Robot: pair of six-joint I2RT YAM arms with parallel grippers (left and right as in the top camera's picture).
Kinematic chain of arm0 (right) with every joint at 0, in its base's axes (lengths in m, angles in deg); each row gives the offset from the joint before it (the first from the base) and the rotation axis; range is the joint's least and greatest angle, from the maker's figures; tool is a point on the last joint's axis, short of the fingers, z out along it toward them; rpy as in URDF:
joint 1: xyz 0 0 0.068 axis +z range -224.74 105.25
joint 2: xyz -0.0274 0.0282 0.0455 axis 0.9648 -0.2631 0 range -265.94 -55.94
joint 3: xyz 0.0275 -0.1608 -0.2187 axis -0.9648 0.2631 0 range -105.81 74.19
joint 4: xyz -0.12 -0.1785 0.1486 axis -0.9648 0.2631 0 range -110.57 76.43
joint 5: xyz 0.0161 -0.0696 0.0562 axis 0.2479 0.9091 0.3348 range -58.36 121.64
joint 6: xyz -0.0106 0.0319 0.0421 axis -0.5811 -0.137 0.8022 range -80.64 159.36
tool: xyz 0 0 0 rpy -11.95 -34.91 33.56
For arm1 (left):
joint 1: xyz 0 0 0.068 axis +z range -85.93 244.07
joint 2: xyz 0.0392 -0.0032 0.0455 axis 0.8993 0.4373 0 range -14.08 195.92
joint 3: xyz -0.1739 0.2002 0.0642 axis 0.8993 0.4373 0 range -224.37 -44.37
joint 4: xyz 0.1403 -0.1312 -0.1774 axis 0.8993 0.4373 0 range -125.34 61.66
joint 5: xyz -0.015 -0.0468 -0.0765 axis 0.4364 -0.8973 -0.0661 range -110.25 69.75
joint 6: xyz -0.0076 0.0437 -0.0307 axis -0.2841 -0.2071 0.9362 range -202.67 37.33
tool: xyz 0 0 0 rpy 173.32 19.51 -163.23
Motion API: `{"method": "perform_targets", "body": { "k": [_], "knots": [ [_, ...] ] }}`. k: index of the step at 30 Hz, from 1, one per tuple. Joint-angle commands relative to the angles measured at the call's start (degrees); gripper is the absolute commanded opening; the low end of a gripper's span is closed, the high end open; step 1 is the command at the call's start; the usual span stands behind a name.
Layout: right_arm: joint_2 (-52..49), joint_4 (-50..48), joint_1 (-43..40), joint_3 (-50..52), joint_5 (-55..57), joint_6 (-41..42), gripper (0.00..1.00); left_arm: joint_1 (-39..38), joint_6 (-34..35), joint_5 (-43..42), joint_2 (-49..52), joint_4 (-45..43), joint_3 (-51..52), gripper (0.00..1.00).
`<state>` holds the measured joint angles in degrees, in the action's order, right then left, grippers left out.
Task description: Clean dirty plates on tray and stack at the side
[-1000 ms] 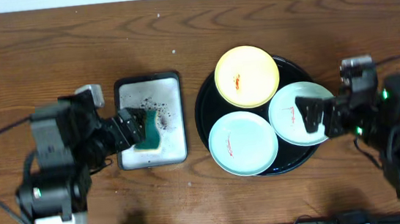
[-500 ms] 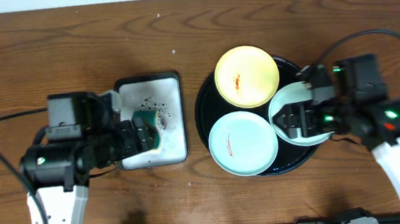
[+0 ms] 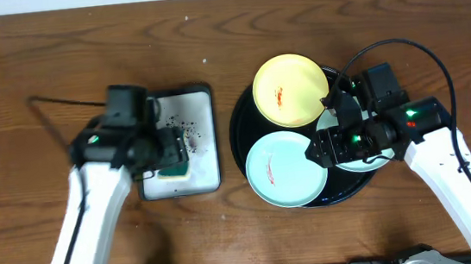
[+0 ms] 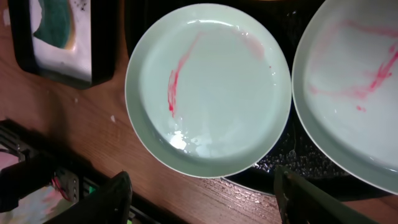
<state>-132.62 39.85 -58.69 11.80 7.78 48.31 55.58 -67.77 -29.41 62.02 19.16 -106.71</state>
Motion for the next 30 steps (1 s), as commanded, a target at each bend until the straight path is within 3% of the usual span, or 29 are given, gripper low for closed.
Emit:
{"method": "perform_targets", "body": {
  "k": [1, 12, 15, 16, 17, 22, 25, 26, 30],
  "knots": [
    [0.7, 0.8, 0.5, -0.2, -0.7, 1.3, 0.7, 0.2, 3.2, 7.8, 6.7, -2.9, 2.9, 0.74],
    [0.8, 5.2, 0.5, -0.2, -0.6, 1.3, 0.72, 1.7, 1.2, 5.3, 24.7, -14.8, 3.0, 0.55],
    [0.7, 5.2, 0.5, 0.0, -0.6, 1.3, 0.74, 1.7, 1.2, 5.3, 26.8, -15.4, 3.0, 0.36],
    [0.7, 5.2, 0.5, 0.2, -0.6, 1.3, 0.74, 1.7, 1.2, 5.3, 26.8, -15.3, 3.0, 0.15],
    [0.7, 5.2, 0.5, 0.5, -0.5, 1.3, 0.75, 1.7, 1.2, 5.3, 26.7, -14.8, 2.8, 0.07],
    [0.7, 3.7, 0.5, 3.4, 1.9, 4.3, 0.75, 1.7, 1.3, 5.1, 23.0, -10.3, 0.2, 0.09],
    [0.7, 1.5, 0.5, 5.8, 2.6, 5.2, 0.76, 1.7, 1.3, 5.1, 19.9, -8.3, 0.0, 0.32],
    [0.7, 0.8, 0.5, 6.4, 2.6, 5.4, 0.76, 1.7, 1.3, 5.1, 19.3, -8.0, 0.0, 0.44],
    [0.7, -1.8, 0.5, 7.8, 2.7, 5.2, 0.78, 1.7, 1.3, 5.1, 19.6, -9.0, 1.8, 0.56]
  ]
}}
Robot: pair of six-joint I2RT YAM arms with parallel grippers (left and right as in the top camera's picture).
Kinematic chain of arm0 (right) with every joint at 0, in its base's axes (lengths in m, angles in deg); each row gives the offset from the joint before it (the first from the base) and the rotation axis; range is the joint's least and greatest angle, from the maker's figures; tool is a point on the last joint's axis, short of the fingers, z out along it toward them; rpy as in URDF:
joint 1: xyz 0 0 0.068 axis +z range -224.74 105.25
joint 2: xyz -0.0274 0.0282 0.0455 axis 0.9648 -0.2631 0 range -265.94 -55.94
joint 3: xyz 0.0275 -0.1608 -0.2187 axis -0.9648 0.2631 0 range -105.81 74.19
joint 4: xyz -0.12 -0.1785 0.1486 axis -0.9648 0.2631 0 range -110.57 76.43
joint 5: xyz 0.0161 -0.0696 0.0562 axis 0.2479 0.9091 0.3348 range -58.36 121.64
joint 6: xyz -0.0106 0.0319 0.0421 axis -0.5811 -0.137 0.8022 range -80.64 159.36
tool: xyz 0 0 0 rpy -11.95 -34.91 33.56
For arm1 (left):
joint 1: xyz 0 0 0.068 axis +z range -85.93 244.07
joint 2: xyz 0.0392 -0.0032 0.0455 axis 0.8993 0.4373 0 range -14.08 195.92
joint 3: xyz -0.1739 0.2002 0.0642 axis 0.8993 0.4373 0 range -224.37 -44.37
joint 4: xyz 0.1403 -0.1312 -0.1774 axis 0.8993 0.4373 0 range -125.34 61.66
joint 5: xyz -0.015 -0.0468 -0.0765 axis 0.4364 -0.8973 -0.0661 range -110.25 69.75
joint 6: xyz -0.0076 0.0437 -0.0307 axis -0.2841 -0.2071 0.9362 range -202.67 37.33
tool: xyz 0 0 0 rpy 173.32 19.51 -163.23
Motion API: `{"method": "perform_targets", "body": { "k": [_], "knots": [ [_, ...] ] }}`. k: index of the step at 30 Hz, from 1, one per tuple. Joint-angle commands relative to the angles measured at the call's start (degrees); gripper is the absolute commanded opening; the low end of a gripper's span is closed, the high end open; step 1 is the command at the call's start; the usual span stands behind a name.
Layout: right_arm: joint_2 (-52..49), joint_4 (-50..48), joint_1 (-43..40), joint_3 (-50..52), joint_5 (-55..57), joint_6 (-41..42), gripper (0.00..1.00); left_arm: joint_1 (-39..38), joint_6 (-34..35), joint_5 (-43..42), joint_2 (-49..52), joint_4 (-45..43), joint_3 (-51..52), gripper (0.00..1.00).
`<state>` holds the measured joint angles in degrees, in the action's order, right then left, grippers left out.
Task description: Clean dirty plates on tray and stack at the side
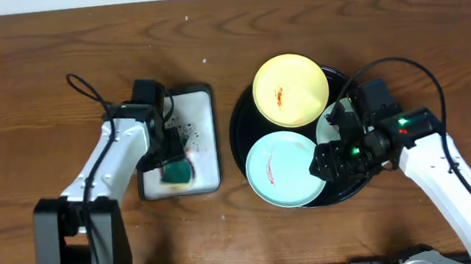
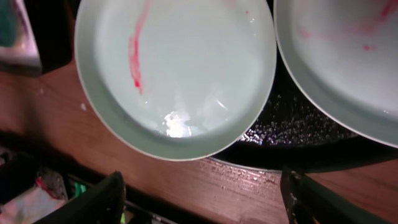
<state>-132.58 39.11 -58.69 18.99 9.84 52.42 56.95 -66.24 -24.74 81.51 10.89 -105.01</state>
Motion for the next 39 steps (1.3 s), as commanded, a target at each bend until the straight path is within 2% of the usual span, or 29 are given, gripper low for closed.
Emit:
{"method": "perform_targets", "body": {
  "k": [1, 4, 5, 6, 8, 12, 18, 24, 27, 31, 34, 36, 39],
  "knots": [
    [0.6, -1.4, 0.5, 0.6, 0.7, 1.1, 0.79, 0.3, -0.3, 0.5, 0.3, -1.9, 1.3, 0.56],
    [0.5, -1.7, 0.5, 0.7, 2.8, 1.1, 0.79, 0.3, -0.2, 0.5, 1.5, -6.0, 4.7, 0.56],
    [0.5, -1.6, 0.5, 0.8, 3.8, 1.4, 0.8, 0.3, -0.2, 0.5, 2.0, -7.4, 5.7, 0.53],
    [0.5, -1.7, 0.5, 1.0, 4.2, 1.7, 0.8, 0.3, -0.2, 0.5, 2.4, -8.4, 6.4, 0.4],
    [0.5, -2.3, 0.5, 2.1, 4.2, 2.7, 0.79, 0.3, -0.3, 0.5, 2.9, -8.8, 6.8, 0.08],
    [0.5, -6.4, 0.5, 6.6, 4.2, 3.8, 0.77, 0.3, -0.3, 0.5, 1.7, -7.1, 5.4, 0.08],
    [0.4, -17.1, 0.5, 14.5, 0.6, 6.1, 0.64, 0.3, -0.3, 0.4, -3.5, 1.4, -1.0, 0.07],
    [-0.2, -29.2, 0.5, 22.3, 2.4, 9.1, 0.56, 0.3, -0.3, 0.4, -10.5, 4.9, -2.1, 0.08],
    [-1.7, -34.4, 0.5, 24.3, 2.3, 10.7, 0.46, 0.3, -0.3, 0.4, -13.4, 6.7, -2.1, 0.08],
    [-4.1, -41.4, 0.5, 24.4, 2.3, 10.8, 0.2, 0.3, -0.3, -0.3, -16.4, 8.0, -2.1, 0.07],
    [-5.4, -46.3, 0.5, 24.3, 4.3, 14.3, 0.08, 0.3, -0.3, -3.3, -17.8, 8.1, -2.1, 0.08],
    [-6.2, -48.5, 0.5, 24.3, 7.0, 17.3, 0.02, 0.3, -0.3, -5.4, -18.1, 8.2, -2.1, 0.08],
    [-6.8, -50.2, 0.5, 24.3, 11.1, 21.1, 0.01, 0.3, -0.3, -7.6, -18.1, 8.2, -2.1, 0.07]
  ]
}}
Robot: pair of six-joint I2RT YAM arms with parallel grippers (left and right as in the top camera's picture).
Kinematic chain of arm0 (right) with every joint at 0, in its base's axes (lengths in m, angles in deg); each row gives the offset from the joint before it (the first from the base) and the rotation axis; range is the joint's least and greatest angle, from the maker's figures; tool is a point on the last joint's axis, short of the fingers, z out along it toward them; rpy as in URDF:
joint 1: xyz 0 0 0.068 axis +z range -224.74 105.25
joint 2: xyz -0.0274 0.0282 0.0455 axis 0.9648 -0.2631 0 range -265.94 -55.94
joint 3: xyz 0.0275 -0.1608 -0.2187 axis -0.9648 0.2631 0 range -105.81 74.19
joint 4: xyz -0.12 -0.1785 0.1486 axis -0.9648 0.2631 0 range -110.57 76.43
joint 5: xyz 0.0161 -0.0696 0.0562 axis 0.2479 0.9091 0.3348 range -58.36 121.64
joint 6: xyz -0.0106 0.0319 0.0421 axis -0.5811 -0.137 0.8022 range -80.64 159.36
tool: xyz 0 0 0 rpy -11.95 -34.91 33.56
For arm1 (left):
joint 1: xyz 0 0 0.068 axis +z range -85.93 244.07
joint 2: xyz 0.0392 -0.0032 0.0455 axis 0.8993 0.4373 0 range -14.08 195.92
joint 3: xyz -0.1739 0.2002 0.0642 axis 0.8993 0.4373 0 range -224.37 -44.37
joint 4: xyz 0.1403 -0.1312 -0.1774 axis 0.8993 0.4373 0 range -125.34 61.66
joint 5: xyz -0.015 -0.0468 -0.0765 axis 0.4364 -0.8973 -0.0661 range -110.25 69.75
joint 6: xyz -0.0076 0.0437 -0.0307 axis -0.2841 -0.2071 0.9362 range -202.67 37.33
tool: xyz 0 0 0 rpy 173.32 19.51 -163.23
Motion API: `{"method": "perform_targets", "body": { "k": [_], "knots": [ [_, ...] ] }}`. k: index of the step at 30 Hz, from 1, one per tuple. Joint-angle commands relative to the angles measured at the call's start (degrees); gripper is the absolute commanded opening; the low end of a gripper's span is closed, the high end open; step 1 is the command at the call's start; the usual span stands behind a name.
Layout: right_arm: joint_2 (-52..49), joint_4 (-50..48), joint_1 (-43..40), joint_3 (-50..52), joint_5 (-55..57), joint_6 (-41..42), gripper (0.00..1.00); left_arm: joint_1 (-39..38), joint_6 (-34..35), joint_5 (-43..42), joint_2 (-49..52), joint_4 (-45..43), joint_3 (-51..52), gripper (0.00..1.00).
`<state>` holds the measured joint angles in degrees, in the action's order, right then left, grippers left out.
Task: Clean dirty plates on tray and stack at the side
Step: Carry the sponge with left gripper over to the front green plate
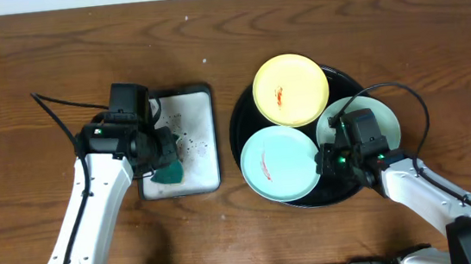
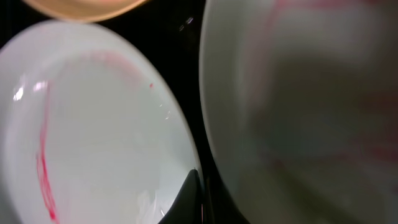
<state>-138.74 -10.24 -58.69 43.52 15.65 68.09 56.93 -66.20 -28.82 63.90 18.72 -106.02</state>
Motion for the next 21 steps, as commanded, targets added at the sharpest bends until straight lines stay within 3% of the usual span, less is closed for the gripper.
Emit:
{"method": "perform_targets", "body": {
  "k": [1, 10, 21],
  "knots": [
    [-0.7, -1.5, 0.5, -0.2, 5.4, 5.5, 0.01, 0.3, -0.3, -4.5, -0.5, 0.3, -1.1, 0.07],
    [-0.7, -0.4, 0.5, -0.2, 7.1, 4.9, 0.01, -4.9, 1.8, -7.6, -0.5, -1.4, -1.0, 0.07],
    [-0.8, 0.5, 0.5, -0.2, 5.0, -8.4, 0.05, -20.9, 11.1, -7.5, 3.7, -16.2, -1.0, 0.07]
  ]
}}
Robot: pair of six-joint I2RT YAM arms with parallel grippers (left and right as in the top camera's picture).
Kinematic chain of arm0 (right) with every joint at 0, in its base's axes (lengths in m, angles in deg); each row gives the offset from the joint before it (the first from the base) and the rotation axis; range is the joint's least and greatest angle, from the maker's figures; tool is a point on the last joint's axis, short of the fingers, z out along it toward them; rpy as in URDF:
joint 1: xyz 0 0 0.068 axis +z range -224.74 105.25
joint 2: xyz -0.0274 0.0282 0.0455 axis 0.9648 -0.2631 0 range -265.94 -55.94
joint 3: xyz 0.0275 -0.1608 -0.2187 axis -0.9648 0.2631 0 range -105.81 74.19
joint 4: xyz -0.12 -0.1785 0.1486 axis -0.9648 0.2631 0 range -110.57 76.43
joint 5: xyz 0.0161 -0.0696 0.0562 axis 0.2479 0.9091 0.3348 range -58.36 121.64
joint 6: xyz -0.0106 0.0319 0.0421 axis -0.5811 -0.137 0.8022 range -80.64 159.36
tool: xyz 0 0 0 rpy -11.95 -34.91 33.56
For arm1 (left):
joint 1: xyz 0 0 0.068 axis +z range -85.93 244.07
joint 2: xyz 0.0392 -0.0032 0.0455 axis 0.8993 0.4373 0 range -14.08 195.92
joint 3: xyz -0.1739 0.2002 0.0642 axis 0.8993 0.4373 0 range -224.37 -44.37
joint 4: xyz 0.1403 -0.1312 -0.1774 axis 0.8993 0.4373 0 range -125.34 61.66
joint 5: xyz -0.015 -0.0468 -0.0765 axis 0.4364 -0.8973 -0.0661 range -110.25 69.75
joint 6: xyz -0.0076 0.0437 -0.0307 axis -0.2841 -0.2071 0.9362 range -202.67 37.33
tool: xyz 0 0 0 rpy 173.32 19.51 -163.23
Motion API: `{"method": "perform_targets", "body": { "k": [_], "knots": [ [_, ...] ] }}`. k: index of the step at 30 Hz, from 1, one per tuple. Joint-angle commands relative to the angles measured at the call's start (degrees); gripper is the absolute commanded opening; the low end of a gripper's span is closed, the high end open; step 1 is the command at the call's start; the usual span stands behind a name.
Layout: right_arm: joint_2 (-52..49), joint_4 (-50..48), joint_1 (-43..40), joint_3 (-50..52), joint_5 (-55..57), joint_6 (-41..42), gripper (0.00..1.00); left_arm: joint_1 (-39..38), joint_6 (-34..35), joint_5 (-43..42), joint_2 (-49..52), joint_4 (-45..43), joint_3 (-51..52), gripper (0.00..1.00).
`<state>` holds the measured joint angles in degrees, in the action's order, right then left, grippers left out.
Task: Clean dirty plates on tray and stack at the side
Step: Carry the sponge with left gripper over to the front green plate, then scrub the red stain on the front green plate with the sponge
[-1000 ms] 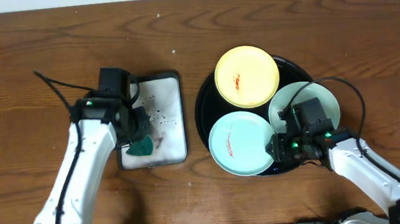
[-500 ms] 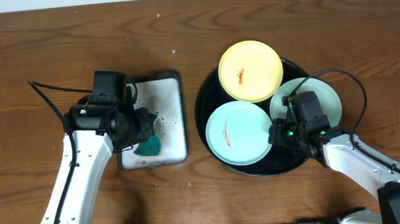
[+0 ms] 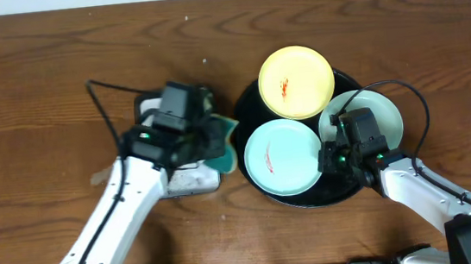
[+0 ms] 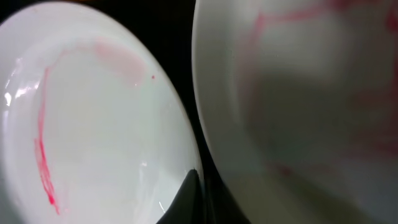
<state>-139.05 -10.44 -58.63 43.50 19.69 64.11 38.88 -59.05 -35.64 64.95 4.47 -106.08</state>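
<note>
A round black tray (image 3: pixel 254 104) carries three plates: a yellow plate (image 3: pixel 296 81) at the back, a light blue plate (image 3: pixel 283 156) with a red streak at the front, and a pale green plate (image 3: pixel 376 111) with red smears on the right. My right gripper (image 3: pixel 335 157) sits low between the blue and green plates, shut on the blue plate's right rim; one fingertip (image 4: pixel 188 198) lies on that plate (image 4: pixel 93 124) beside the green plate (image 4: pixel 298 99). My left gripper (image 3: pixel 216 145) holds a green sponge (image 3: pixel 228 140) at the tray's left edge.
A white sponge dish with a black rim (image 3: pixel 193 181) lies left of the tray, mostly under my left arm. Dark wooden table (image 3: pixel 40 81) all round. Cables loop from both arms.
My left gripper has moved right with the sponge, from over the sponge dish to the black tray's left edge. The right gripper stays low between the two plates; the tray's plates have shifted slightly.
First my left gripper was at the sponge in its dish and my right gripper hung open above the blue plate. The right one then sat lower by the plate's rim, later down between the plates. The sponge has since left the dish.
</note>
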Motion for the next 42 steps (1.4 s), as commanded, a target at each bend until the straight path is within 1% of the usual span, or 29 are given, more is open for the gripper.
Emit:
{"method": "perform_targets", "body": {
  "k": [1, 3, 8, 13, 17, 19, 22, 25, 28, 31, 33, 34, 35, 37, 39, 42],
  "knots": [
    [-0.5, 0.7, 0.5, -0.1, 1.0, -4.7, 0.04, -4.1, 5.0, -0.7, 4.0, -3.5, -1.0, 0.07],
    [-0.9, 0.6, 0.5, -0.1, 1.0, -4.7, 0.01, -6.7, 7.1, -0.9, 7.2, -6.7, -1.0, 0.08],
    [-3.3, 0.8, 0.5, -0.1, 1.0, -4.7, 0.01, -12.2, 9.0, -3.9, 16.2, -15.9, -1.0, 0.07],
    [-4.5, 1.2, 0.5, -0.2, 1.0, -4.0, 0.01, -14.9, 13.5, -4.2, 24.4, -20.8, -1.0, 0.07],
    [-4.5, 1.5, 0.5, -0.2, 1.0, -3.5, 0.01, -16.4, 14.0, -7.2, 30.7, -23.5, -1.0, 0.07],
    [-4.5, 1.5, 0.5, -0.2, 1.0, -3.3, 0.01, -16.3, 12.2, -4.0, 33.2, -20.5, -1.0, 0.07],
    [-4.5, 1.9, 0.5, -0.2, 1.0, -3.3, 0.01, -15.4, 12.1, 8.7, 33.5, -13.4, -1.1, 0.07],
    [-4.5, 2.8, 0.5, -0.2, 1.0, -2.9, 0.01, -13.9, 12.0, 18.7, 33.0, -6.6, -2.5, 0.08],
    [-4.5, 3.6, 0.4, -0.2, 1.0, -2.9, 0.01, -12.8, 11.1, 25.1, 32.9, -1.9, -4.5, 0.08],
    [-4.5, 4.1, 0.4, -0.2, 1.0, -2.6, 0.01, -12.3, 9.4, 26.6, 32.9, -0.9, -5.7, 0.07],
    [-4.5, 4.2, 0.4, -0.2, 1.0, -2.5, 0.01, -12.2, 9.7, 24.5, 32.9, -2.1, -5.7, 0.07],
    [-4.5, 4.2, 0.4, -0.2, 1.0, -2.5, 0.01, -12.2, 9.7, 21.1, 32.9, -3.4, -5.7, 0.08],
    [-4.5, 4.2, 0.4, -0.2, 1.0, -2.5, 0.01, -12.2, 9.7, 17.3, 33.0, -4.9, -5.7, 0.08],
    [-4.5, 4.2, 0.4, -0.2, 1.0, -2.5, 0.01, -12.2, 9.7, 6.1, 33.3, -9.8, -5.7, 0.08],
    [-4.5, 4.2, 0.4, -0.2, 1.0, -2.5, 0.01, -12.5, 11.4, -3.4, 34.0, -14.9, -5.6, 0.07],
    [-4.5, 4.2, 0.4, -0.2, 1.0, -2.5, 0.01, -13.8, 14.8, -10.5, 35.6, -20.0, -5.6, 0.07]
  ]
}}
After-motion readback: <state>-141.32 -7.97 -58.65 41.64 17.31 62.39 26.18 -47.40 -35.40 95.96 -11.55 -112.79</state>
